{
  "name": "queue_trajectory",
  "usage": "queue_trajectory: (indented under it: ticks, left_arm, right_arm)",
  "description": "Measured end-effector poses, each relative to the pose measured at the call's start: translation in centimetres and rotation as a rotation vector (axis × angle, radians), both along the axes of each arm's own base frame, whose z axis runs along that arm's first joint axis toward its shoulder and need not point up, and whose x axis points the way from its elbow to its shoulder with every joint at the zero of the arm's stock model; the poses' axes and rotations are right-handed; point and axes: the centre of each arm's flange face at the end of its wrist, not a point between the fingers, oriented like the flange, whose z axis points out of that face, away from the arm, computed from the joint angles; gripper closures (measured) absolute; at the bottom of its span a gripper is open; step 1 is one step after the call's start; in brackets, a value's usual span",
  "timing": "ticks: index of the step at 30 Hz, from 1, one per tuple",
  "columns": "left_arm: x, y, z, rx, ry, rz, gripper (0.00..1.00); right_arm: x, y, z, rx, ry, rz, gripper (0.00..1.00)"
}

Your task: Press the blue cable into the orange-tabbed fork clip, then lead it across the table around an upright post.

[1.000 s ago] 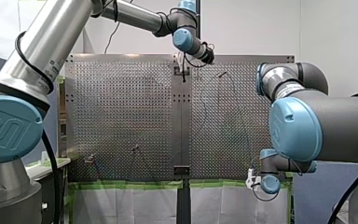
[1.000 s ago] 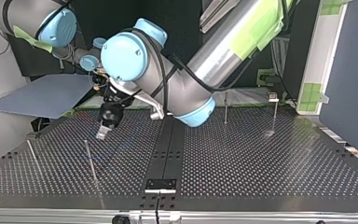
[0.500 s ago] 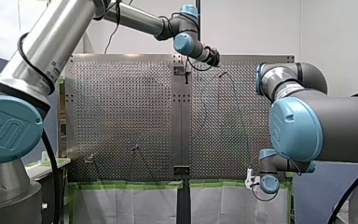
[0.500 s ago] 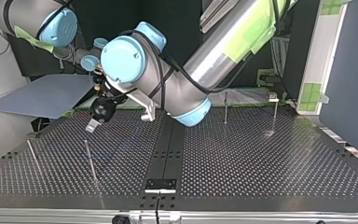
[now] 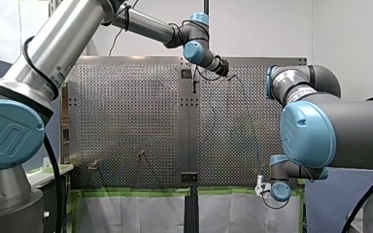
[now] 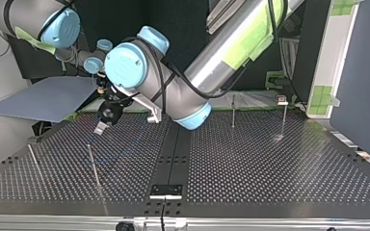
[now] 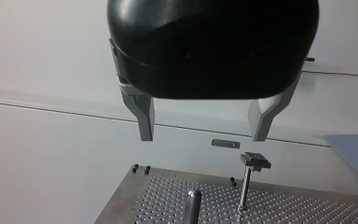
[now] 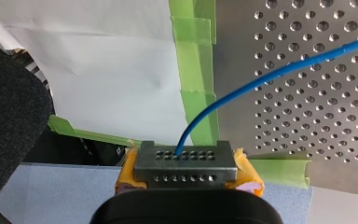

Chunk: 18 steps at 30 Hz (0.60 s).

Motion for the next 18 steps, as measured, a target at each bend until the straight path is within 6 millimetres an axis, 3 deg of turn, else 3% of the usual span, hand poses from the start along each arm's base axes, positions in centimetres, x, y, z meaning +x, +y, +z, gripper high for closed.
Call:
queue_trajectory:
  ticks: [18]
  left_arm:
    - [0.13,0.28,-0.07,0.0,0.004,0.043,0.0]
  right_arm:
    - [0.04,0.0,0.0,0.001,-0.002,0.002,1.0]
